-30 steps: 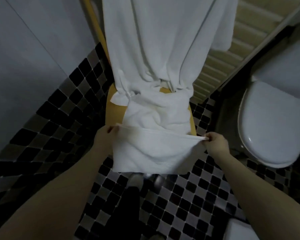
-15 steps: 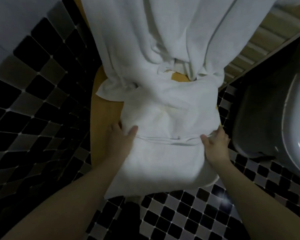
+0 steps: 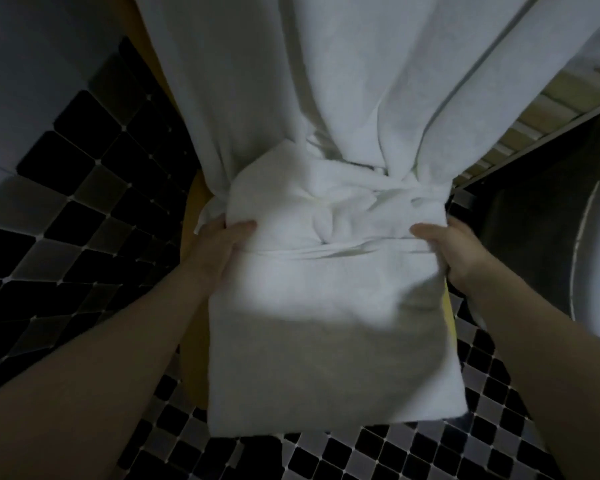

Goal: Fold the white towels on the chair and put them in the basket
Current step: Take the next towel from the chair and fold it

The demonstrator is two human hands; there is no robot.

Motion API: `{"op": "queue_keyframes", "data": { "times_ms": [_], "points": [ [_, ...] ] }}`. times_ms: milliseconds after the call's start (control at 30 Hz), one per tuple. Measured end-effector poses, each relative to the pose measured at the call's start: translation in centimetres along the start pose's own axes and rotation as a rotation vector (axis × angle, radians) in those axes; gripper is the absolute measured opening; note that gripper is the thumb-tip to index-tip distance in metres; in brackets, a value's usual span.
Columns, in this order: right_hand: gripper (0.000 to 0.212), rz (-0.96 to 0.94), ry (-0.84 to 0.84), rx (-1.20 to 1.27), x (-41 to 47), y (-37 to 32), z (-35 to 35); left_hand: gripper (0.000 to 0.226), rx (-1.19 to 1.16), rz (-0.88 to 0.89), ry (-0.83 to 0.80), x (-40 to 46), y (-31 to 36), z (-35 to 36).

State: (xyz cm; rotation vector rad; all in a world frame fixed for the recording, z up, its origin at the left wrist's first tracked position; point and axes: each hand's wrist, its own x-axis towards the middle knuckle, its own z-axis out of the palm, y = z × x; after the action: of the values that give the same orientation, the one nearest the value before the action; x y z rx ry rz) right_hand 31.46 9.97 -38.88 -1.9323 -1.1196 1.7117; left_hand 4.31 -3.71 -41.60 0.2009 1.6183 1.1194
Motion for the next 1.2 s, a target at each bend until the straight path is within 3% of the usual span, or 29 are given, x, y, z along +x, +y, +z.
{"op": "queue_keyframes", "data": {
  "times_ms": [33,133,233,300,367,433,500,567,600,667,733,800,867,933,1033,1100,1167,1200],
  "points": [
    [0.018,0.087,-0.087,0.040,0.2,-0.6,0.1,0.042,-0.017,-0.043,-0.048,0.5,0.5,-0.3],
    [0.042,0.189,-0.206,0.186,1.6,-1.7,-0.8,0.070,-0.071,-0.138,-0.121,1.6,2.3,-0.1],
    [0.040,0.265,-0.181,0.145,1.6,-3.6,0.1,0.090,0.080,-0.252,-0.144,2.4,4.5,0.9],
    [0.029,0.195,-0.190,0.123,1.1,-4.5,0.7,0.083,0.124,-0.313,-0.155,2.5,5.5,1.2],
    [0.030,0.097,-0.256,0.177,1.2,-4.5,0.2,0.060,0.116,-0.356,-0.208,1.9,6.3,1.2],
    [0.011,0.162,-0.302,0.216,0.4,-4.9,-0.5,0.050,0.078,-0.365,-0.269,1.0,6.9,0.6],
    [0.009,0.239,-0.449,0.309,-0.9,-5.3,-1.7,0.036,-0.001,-0.352,-0.285,0.0,7.7,-0.4],
    [0.042,0.119,-0.508,0.363,-2.0,-5.9,-2.7,0.034,-0.083,-0.290,-0.277,-0.7,8.3,-0.9],
    [0.040,0.097,-0.537,0.382,-2.3,-6.3,-3.1,0.027,-0.133,-0.256,-0.253,-0.9,8.7,-0.8],
    [0.015,0.066,-0.499,0.457,-1.9,-6.8,-3.3,0.010,-0.231,-0.188,-0.166,-0.6,9.3,-0.5],
    [0.041,0.071,-0.472,0.475,-1.1,-7.1,-2.9,0.034,-0.290,-0.176,-0.140,0.1,9.7,0.0],
    [0.039,0.058,-0.464,0.429,-1.3,-7.8,-1.4,0.044,-0.315,-0.154,-0.117,0.4,9.8,0.3],
    [0.057,0.083,-0.454,0.370,-1.1,-8.3,-0.6,0.057,-0.359,-0.110,-0.083,0.4,9.9,0.3],
    [0.040,0.096,-0.378,0.243,-1.2,-9.1,-0.3,0.065,-0.345,-0.112,-0.075,0.4,9.8,0.1],
    [0.022,0.102,-0.327,0.152,-1.8,-10.7,-0.4,0.052,-0.249,-0.179,-0.119,-0.3,10.6,0.1],
    [0.017,0.077,-0.242,0.197,-2.0,-11.7,-0.9,0.030,-0.142,-0.174,-0.143,-0.7,11.4,0.0],
    [0.036,-0.005,-0.128,0.282,-2.5,-12.5,-1.2,0.014,-0.094,-0.108,-0.175,-1.6,12.3,-0.1],
    [0.047,-0.062,-0.095,0.308,-2.5,-12.7,-1.3,0.016,-0.106,-0.040,-0.185,-1.7,12.7,0.0]
  ]
}}
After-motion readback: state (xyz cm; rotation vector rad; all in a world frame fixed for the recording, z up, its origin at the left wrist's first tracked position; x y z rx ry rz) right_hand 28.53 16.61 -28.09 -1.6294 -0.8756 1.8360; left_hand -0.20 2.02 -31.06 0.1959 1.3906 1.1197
